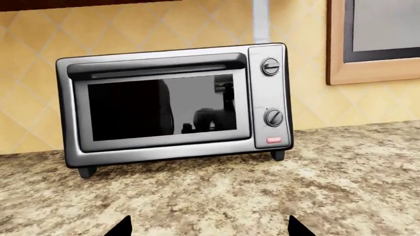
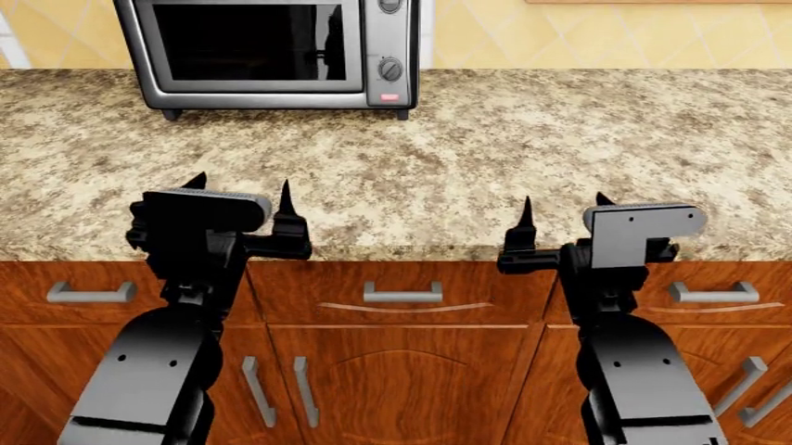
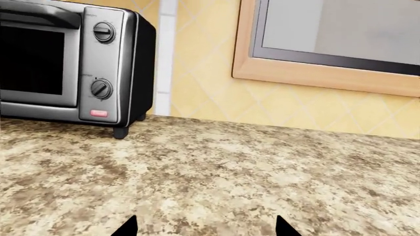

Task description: Open the toaster oven door.

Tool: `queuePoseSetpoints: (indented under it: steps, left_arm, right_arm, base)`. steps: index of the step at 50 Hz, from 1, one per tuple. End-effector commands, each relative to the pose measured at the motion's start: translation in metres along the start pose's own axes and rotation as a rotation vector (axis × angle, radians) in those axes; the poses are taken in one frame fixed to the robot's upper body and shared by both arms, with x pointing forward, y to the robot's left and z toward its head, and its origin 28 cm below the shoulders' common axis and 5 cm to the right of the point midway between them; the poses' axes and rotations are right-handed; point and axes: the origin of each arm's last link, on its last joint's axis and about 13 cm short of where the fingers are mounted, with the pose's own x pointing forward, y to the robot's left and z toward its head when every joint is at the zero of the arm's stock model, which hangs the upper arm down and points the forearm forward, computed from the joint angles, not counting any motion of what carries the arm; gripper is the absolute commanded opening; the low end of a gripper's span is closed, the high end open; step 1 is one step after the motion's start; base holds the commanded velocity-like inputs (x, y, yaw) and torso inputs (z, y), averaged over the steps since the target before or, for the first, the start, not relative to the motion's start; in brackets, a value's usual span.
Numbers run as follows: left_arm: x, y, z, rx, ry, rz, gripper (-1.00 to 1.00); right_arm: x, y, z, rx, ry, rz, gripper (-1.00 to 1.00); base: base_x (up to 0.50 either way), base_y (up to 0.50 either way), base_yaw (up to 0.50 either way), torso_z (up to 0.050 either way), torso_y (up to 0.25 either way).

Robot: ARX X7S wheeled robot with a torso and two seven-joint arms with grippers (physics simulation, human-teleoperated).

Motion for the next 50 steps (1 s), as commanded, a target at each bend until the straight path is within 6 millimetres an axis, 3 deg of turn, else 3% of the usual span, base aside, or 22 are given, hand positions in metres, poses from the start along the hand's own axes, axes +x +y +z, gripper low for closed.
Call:
queuePoseSetpoints:
  steps: [1,27,50]
  left_arm:
    - [0.028,0.013,0.033,0.02,-0.043,0.021,1.0]
    - [0.029,0.017,0.027,0.024,-0.039,0.053,1.0]
    - [0.028,0.019,0.023,0.024,-0.033,0.064,1.0]
  right_arm:
    - [0.027,-0.009,0.029,-0.021,-0.03,-0.005,1.0]
    - [0.028,-0.005,0.029,-0.019,-0.017,0.03,1.0]
    - [0.028,-0.001,0.025,-0.024,-0.01,0.044,1.0]
  base:
    - [0.0,0.0,0.0,0.05,0.0]
    - [0.01,-0.11,0.0,0.005,0.0]
    - [0.36,0.0,0.0,0.0,0.0]
